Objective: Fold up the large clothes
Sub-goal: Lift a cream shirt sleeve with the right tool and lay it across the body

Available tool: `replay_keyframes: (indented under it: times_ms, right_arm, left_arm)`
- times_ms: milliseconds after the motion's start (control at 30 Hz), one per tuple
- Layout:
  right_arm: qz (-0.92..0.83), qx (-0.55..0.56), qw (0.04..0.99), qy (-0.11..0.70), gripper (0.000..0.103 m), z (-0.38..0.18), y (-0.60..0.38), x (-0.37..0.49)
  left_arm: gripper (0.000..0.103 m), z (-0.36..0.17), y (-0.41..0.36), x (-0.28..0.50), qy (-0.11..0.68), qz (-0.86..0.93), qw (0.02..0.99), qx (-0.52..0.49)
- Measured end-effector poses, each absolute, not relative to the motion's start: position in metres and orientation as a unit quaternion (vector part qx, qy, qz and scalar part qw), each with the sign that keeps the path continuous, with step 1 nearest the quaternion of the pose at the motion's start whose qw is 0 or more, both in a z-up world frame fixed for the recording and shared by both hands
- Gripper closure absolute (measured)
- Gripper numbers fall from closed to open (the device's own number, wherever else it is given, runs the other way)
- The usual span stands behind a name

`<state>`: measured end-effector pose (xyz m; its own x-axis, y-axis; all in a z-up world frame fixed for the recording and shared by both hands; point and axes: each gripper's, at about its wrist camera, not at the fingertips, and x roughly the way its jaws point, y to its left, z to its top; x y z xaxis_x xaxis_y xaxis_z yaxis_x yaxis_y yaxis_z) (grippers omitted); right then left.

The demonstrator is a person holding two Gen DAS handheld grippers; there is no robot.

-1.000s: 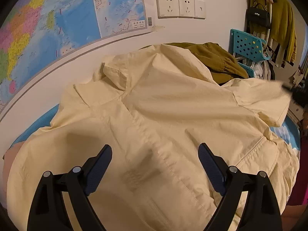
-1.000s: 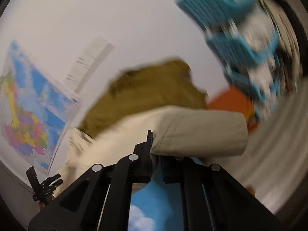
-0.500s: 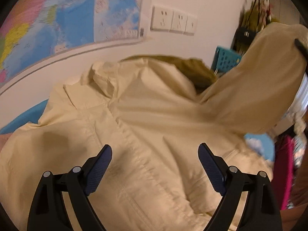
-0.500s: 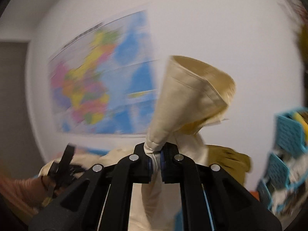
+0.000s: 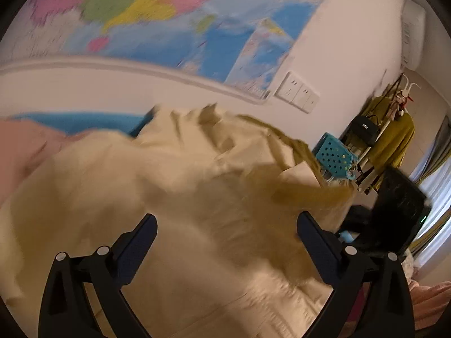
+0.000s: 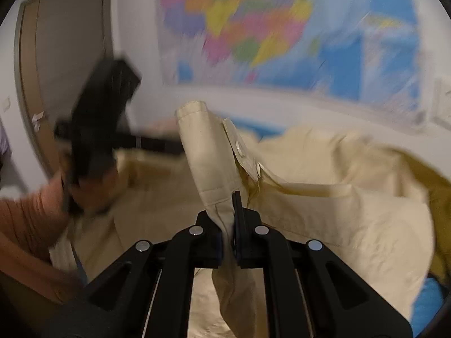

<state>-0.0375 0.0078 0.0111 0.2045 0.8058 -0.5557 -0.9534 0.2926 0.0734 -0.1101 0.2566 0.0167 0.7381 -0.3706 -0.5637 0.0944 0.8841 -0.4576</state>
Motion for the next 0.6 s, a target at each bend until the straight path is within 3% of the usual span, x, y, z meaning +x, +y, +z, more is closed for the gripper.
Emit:
replay_keyframes:
  times_ms: [67,100,133,367,600]
  right_arm:
    - [0.578,-0.169,0.750,0.275,0.087,-0.005,0.018,-0.041]
    - [0.578,-0.175,0.745,0.284,0.072,-0.009,0.019,-0.041]
    - [0.582,-0.171,0.743,0.284,0.064,-0.008,0.013,-0.042]
    - [0.540,-0.102,0.788,0.278,0.061,0.037,-0.071,0.007]
    - [0.377,-0.100,0.852,0.350,0.059,0.031,-0.115,0.116]
  left_arm:
    - [0.007,0.007,0.258,-0.108,0.353,-0.113,0.906,-0.202]
    - [0.007,0.003,0.257,-0.106,0.362,-0.110,0.905,-0.194]
    - [0.007,-0.002,0.255,-0.100,0.373,-0.104,0.903,-0.183]
    - [0.007,-0.035,0.242,-0.073,0.441,-0.096,0.884,-0.119]
    - [0.007,-0.064,0.216,-0.056,0.501,-0.090,0.860,-0.037]
